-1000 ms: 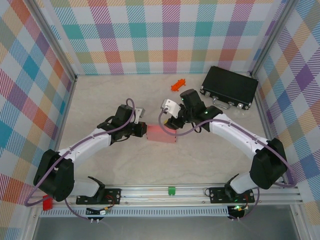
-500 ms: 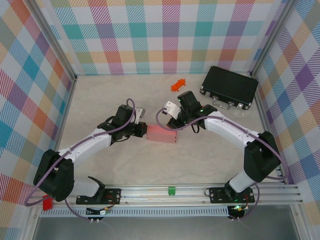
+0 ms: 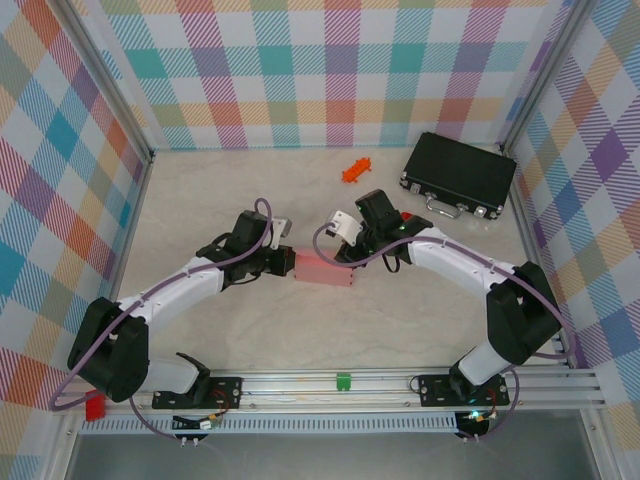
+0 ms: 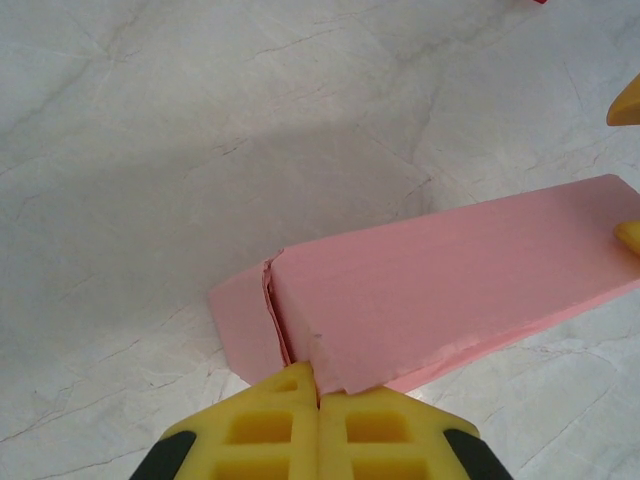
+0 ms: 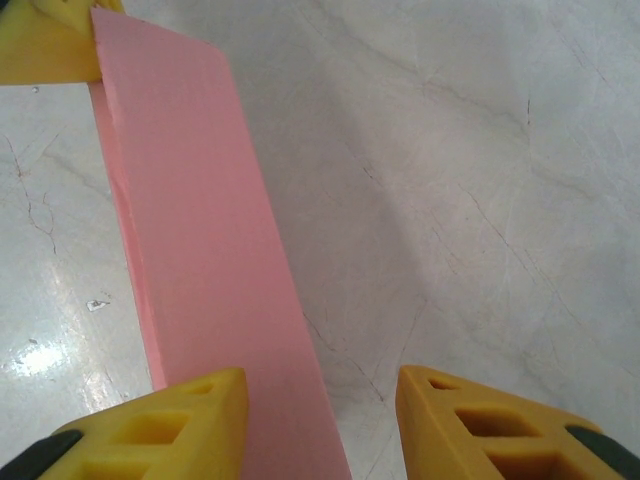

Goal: Fold the paper box

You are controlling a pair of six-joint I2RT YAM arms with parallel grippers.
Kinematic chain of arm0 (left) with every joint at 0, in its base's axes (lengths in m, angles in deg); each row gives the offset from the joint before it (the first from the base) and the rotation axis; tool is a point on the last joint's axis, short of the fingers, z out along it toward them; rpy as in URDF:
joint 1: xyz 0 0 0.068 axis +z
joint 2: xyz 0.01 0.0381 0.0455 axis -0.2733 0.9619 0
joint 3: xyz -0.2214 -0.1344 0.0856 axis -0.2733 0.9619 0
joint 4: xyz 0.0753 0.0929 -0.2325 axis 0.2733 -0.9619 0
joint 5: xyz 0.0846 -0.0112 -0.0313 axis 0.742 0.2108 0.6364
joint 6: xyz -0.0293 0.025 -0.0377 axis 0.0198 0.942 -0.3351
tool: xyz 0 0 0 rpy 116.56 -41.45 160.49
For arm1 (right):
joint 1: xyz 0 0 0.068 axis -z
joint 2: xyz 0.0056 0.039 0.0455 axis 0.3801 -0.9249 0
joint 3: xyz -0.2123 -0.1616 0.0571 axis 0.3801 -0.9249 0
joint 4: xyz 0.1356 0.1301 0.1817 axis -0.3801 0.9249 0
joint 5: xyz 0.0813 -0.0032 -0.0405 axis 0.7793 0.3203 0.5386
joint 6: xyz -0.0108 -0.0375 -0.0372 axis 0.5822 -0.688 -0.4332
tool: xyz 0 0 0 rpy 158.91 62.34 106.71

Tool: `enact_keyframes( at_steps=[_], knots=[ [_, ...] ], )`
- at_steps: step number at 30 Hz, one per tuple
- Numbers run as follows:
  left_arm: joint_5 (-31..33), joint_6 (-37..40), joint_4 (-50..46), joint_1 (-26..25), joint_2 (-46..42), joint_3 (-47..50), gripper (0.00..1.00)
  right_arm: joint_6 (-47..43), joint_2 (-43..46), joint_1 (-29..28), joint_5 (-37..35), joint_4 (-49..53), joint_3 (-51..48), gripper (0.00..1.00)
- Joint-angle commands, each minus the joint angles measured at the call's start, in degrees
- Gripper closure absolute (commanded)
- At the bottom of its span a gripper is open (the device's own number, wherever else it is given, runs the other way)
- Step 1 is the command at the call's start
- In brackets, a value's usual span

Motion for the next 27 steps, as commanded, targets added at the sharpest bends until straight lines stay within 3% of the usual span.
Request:
enact_keyframes(
  at_steps=[1,16,18,22,27],
  knots=[
    [0.8,0.2,-4.7,-0.9,-0.1,1.5,0.87,0.7,-0.5,-0.4,0.2,1.6,-2.0,0.56],
    [2.9,0.8,-0.3,-0.9,-12.5,5.5,0.63,0.8,-2.6,-0.8,0.2,2.4,-2.1,0.55],
    [4.0,-0.8,1.3,-0.9,-13.0,5.4,0.56,0.8,-2.8,-0.9,0.1,2.5,-2.0,0.55],
    [6.2,-3.3,1.4,-0.8,-9.3,2.5,0.49,0.7,-3.1,-1.2,-0.3,2.6,-2.1,0.55],
    [5.4,-4.8,-0.2,-0.8,-1.6,-2.6,0.49,0.8,-3.3,-1.6,-0.4,2.7,-2.1,0.56]
  ],
)
